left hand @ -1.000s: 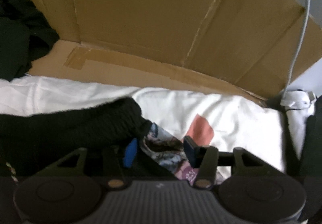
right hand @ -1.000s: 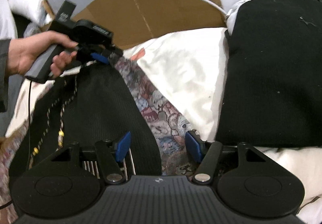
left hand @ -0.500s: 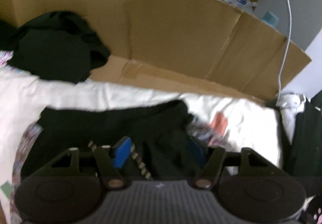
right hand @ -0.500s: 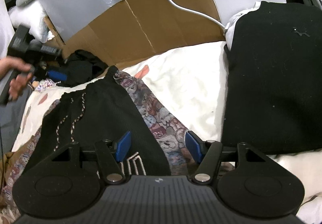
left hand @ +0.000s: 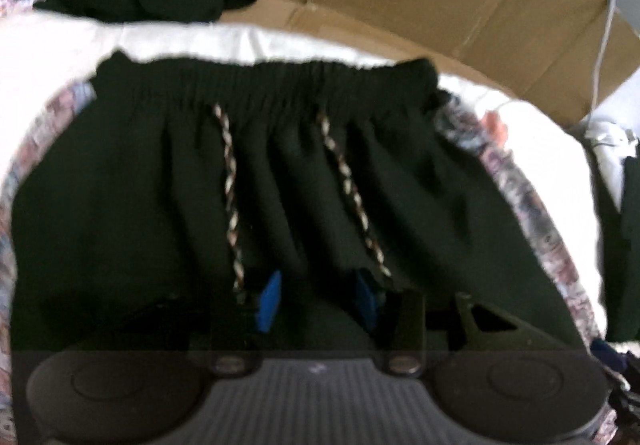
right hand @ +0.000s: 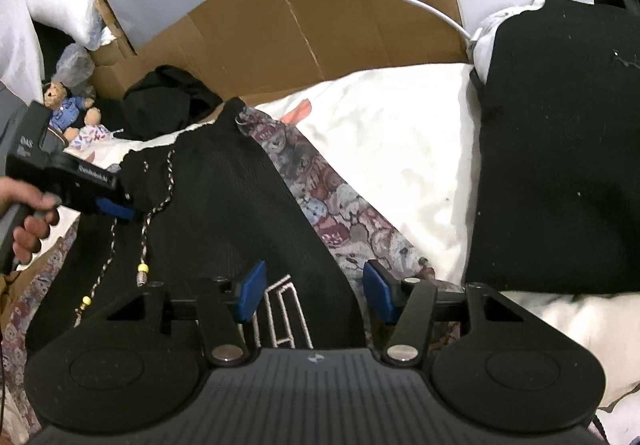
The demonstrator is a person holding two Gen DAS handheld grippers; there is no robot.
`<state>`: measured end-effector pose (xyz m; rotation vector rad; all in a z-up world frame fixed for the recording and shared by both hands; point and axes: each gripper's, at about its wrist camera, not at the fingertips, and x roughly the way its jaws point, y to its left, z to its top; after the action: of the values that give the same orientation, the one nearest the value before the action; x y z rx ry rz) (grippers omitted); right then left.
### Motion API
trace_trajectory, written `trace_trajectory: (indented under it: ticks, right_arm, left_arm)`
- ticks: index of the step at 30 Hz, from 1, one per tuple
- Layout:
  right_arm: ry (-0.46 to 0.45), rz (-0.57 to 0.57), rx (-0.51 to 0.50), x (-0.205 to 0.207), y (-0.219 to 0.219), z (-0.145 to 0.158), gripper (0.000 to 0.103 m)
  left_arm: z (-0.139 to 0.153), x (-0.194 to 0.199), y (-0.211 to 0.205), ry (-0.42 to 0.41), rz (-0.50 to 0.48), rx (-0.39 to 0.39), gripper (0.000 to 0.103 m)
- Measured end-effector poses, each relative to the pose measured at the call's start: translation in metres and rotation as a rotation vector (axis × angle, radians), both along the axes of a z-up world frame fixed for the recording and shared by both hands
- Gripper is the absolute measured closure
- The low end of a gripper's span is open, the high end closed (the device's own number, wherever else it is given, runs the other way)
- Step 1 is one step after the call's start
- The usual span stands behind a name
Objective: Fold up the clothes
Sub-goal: 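Pull both tools back from the flattened shorts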
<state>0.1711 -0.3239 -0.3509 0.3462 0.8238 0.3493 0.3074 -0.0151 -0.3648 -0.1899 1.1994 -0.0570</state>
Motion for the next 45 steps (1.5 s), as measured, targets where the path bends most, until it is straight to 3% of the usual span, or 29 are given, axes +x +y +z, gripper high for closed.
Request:
trace_trajectory:
  ticks: [2, 4, 5, 6, 8, 12, 18, 22, 27, 32, 37, 39, 42, 45]
  right_arm:
    - [0.014, -0.007, -0.005, 0.001, -0.001, -0.003, 0.044]
    - [0.026, -0.010, -0.012, 0.001, -0.001, -0.005, 0.044]
    - [0.030, -0.010, -0.016, 0.001, -0.001, -0.006, 0.044]
    - [0.033, -0.009, -0.018, 0.001, -0.002, -0.007, 0.044]
    - [0.030, -0.012, -0.016, 0.001, -0.003, -0.006, 0.044]
    - [0.024, -0.030, 0.004, -0.001, -0.009, -0.002, 0.044]
    - [-0.012, -0.069, 0.034, -0.007, -0.016, 0.011, 0.044]
    - [-0.071, -0.075, 0.020, -0.011, -0.011, 0.040, 0.044]
    - [-0.153, -0.053, 0.055, -0.029, -0.004, 0.090, 0.043]
    - [-0.186, -0.054, 0.024, -0.052, 0.003, 0.121, 0.043]
    - [-0.185, -0.052, 0.006, -0.070, 0.011, 0.148, 0.043]
    - [-0.187, -0.064, -0.008, -0.075, 0.014, 0.156, 0.043]
    - [-0.188, -0.086, -0.004, -0.084, 0.018, 0.169, 0.043]
    - [-0.186, -0.101, -0.010, -0.094, 0.025, 0.181, 0.043]
  left_arm:
    - [-0.007, 0.001, -0.002, -0.002, -0.012, 0.019, 0.056]
    - [-0.010, 0.001, -0.008, -0.013, -0.030, 0.028, 0.044]
    - [-0.010, 0.002, -0.012, -0.012, -0.042, 0.030, 0.033]
    - [-0.010, 0.002, -0.016, -0.005, -0.057, 0.038, 0.029]
    - [-0.006, 0.001, -0.026, 0.019, -0.085, 0.078, 0.029]
    - [0.017, -0.010, -0.019, 0.025, -0.049, 0.042, 0.030]
    - [0.116, -0.039, 0.015, -0.082, -0.002, 0.108, 0.030]
    - [0.190, -0.065, 0.046, -0.124, 0.046, 0.141, 0.029]
    - [0.260, -0.105, 0.065, -0.141, -0.039, 0.239, 0.025]
    - [0.308, -0.148, 0.098, -0.167, -0.012, 0.191, 0.024]
    - [0.308, -0.179, 0.129, -0.193, 0.030, 0.117, 0.029]
    - [0.294, -0.188, 0.142, -0.167, 0.029, 0.078, 0.051]
    - [0.269, -0.197, 0.163, -0.107, 0.036, 0.037, 0.063]
    - [0.239, -0.204, 0.180, -0.064, 0.045, 0.031, 0.067]
